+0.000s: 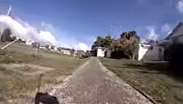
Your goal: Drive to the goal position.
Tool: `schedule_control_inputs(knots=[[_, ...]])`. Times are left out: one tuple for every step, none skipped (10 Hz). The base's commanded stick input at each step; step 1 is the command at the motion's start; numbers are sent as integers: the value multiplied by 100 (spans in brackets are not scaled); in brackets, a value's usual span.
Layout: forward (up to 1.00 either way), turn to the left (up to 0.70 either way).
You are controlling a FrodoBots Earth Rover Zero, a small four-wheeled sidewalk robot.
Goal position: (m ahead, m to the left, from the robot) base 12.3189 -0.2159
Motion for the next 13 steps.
schedule_control_inputs(knots=[[100,0],[100,0],[100,0],[100,0],[100,0],[100,0],[100,-13],[100,-27],[100,-39],[100,-28],[100,-16],[100,0],[100,0]])
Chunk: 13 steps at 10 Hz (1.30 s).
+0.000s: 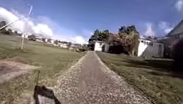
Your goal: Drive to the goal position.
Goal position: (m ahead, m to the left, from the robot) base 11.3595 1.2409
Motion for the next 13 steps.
schedule_control_inputs(knots=[[100,0],[100,0],[100,0],[100,0],[100,0],[100,0],[100,0],[100,0],[100,0],[100,0],[100,0],[100,0],[100,0]])
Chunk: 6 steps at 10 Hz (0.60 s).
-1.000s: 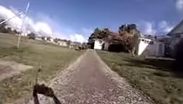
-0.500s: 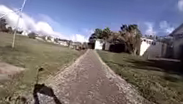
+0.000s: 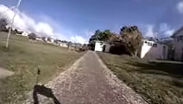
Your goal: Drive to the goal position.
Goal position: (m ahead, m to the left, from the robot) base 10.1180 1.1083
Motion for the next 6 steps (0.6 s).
schedule_control_inputs(knots=[[100,0],[100,0],[100,0],[100,-21],[100,-34],[100,-28]])
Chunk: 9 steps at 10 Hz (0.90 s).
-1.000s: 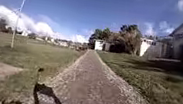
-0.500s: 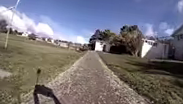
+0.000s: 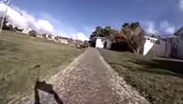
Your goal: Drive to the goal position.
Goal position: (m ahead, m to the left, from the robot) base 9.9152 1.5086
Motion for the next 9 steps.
schedule_control_inputs(knots=[[100,-11],[100,0],[100,0],[100,0],[100,0],[100,0],[100,0],[100,0],[100,0]])
